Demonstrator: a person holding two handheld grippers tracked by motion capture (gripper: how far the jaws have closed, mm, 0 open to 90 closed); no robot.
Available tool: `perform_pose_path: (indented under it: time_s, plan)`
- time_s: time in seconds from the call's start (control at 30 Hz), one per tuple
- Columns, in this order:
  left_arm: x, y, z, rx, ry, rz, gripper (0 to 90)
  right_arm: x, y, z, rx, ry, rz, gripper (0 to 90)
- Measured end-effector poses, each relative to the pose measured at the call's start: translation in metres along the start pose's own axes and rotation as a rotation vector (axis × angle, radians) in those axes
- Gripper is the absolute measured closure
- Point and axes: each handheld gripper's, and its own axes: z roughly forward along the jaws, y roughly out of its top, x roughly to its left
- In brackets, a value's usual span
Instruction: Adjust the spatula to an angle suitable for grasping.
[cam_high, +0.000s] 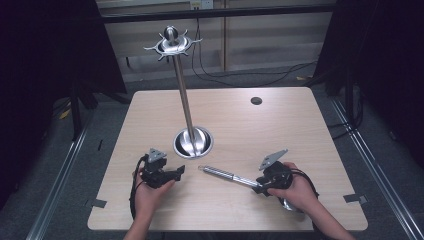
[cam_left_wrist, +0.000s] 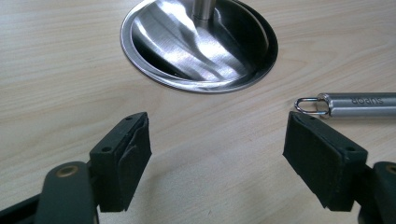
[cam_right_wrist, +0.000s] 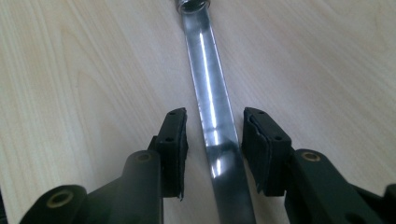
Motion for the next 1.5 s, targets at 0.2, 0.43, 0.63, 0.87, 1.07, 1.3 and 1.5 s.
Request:
perform_pose_path:
  time_s: [0.2,0.43,0.63,0.87,1.07,1.3,1.5]
  plan:
    - [0.0,0.0,0.0,0.002,0.004,-0.001,23.0,0.0,-0.005,-0.004,0.02,-0.023,0.001,69.6]
    - [0.0,-0.001,-0.001,0.0,0.008,-0.006,23.0,0.006,-0.001,-0.004,0.054,-0.05,-0.07,75.1]
    - [0.0,0.0,0.0,0.0,0.007,-0.001,22.9,0.006,0.0,-0.003,0.051,-0.032,-0.098,75.4]
    - [-0.001,0.001,0.0,-0.001,-0.002,0.005,22.9,0.002,-0.005,-0.006,-0.025,-0.03,-0.032,75.5]
    - [-0.003,0.002,0.001,-0.008,-0.005,0.007,22.8,-0.002,-0.006,-0.016,-0.131,-0.039,0.046,75.7]
    - [-0.005,0.004,0.0,-0.02,-0.007,0.008,22.7,-0.004,-0.003,-0.029,-0.243,-0.064,0.089,75.7]
    - [-0.01,0.006,-0.001,-0.033,-0.034,0.009,22.1,-0.004,-0.003,-0.035,-0.304,-0.091,0.109,75.7]
